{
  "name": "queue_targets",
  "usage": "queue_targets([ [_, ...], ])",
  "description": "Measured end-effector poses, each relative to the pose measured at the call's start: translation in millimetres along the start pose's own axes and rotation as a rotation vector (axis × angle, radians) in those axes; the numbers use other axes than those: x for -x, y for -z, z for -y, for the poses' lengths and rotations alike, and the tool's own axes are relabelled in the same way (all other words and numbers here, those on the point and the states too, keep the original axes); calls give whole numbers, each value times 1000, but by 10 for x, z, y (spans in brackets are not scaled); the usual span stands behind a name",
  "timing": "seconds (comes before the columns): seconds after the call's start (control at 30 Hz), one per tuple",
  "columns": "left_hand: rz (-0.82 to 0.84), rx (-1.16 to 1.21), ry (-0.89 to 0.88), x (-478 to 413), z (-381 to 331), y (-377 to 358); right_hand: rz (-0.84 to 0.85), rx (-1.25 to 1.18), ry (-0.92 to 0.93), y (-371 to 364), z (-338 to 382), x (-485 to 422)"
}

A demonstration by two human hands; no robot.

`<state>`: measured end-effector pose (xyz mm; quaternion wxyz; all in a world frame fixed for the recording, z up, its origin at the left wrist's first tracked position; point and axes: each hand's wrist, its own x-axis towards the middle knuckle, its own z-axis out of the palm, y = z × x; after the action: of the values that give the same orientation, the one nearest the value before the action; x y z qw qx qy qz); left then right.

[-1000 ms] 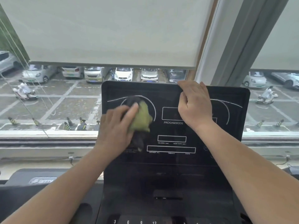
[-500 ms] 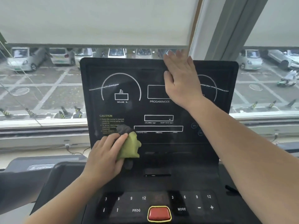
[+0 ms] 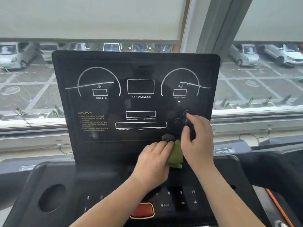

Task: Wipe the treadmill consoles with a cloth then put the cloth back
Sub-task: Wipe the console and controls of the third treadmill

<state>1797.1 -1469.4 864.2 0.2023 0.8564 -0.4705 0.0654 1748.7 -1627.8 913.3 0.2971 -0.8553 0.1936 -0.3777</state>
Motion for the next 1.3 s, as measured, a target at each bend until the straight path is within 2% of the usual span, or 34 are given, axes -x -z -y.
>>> queue_targets([
  [0.17,39,-98,-36,28,84,89,113,-162,-595,132,-412,122],
  [0.23,33,-131,29,269,342,230,181,-352,-809,144,-540,174],
  [0.27,6,-133,95,406,465,303,195,-399,-838,141,-580,189],
  [0.33,-61,-132,231,578,630,387,191,-372,-822,164,-595,203],
  [0.43,-171,-119,341,501,593,304,197,-358,-802,228,-649,175],
  [0.53,-275,-100,387,377,364,136,283,-340,-743,277,-763,194],
  [0.6,-287,-96,373,292,210,48,337,-358,-722,314,-811,213],
  [0.83,-91,-110,337,-152,-467,-324,451,-500,-772,395,-1018,168],
  [1.0,-48,-51,242,-444,-755,-521,480,-594,-810,412,-1051,153],
  [1.07,64,-44,154,-582,-926,-570,514,-689,-875,432,-1064,136],
  [1.17,279,112,126,-523,-1131,-677,502,-788,-951,500,-1173,167],
  [1.23,229,208,104,-358,-1159,-722,496,-756,-937,535,-1226,171],
  [1.3,100,275,85,-239,-1091,-637,497,-736,-914,529,-1219,137],
])
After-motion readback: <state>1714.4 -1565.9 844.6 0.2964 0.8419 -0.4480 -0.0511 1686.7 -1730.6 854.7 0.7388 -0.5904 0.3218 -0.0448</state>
